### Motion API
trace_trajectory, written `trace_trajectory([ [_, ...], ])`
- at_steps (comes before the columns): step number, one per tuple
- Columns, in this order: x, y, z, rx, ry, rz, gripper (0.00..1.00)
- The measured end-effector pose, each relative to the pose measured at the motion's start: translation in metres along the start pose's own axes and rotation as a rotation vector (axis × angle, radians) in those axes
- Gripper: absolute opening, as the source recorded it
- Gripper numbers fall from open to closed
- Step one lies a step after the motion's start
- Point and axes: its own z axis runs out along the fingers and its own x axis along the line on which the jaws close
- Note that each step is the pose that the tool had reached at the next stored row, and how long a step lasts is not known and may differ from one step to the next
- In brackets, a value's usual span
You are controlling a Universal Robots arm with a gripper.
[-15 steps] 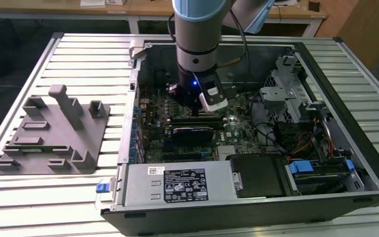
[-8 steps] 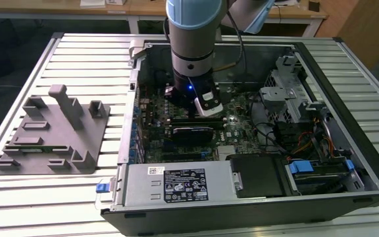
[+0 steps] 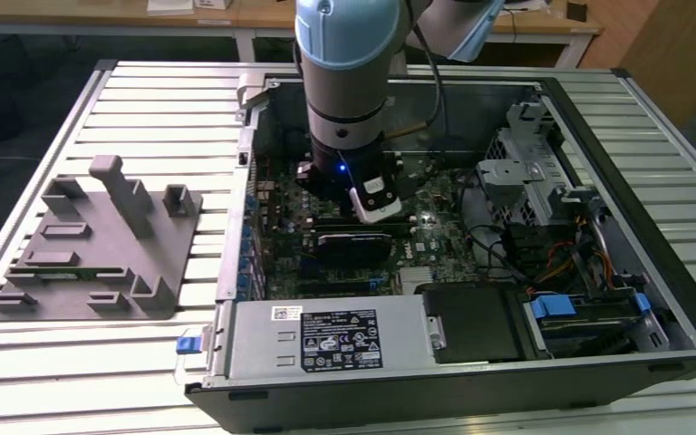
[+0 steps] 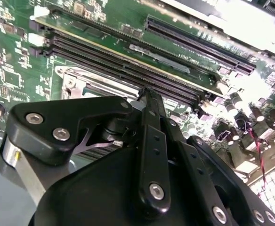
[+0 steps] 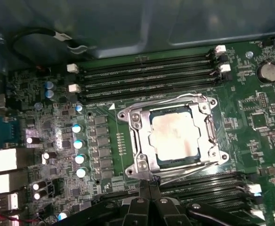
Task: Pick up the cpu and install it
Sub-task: 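Install the second cpu locking lever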
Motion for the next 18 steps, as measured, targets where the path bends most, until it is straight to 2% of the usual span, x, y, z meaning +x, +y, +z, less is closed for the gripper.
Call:
trace_trajectory([
  [3, 0.0009, -0.0024, 0.0008, -0.024, 0.0038, 0.002, 0.11],
  [8, -0.0002, -0.0121, 0.0016, -0.0429, 0.0068, 0.003, 0.11],
  [10, -0.0003, -0.0149, 0.002, -0.0533, 0.0087, 0.003, 0.11],
  [14, 0.0006, -0.0175, 0.0033, -0.0861, 0.0139, 0.005, 0.11],
  [16, 0.0013, -0.018, 0.0044, -0.0996, 0.0162, 0.006, 0.11],
  [18, 0.0021, -0.0184, 0.0061, -0.1044, 0.0167, 0.006, 0.11],
])
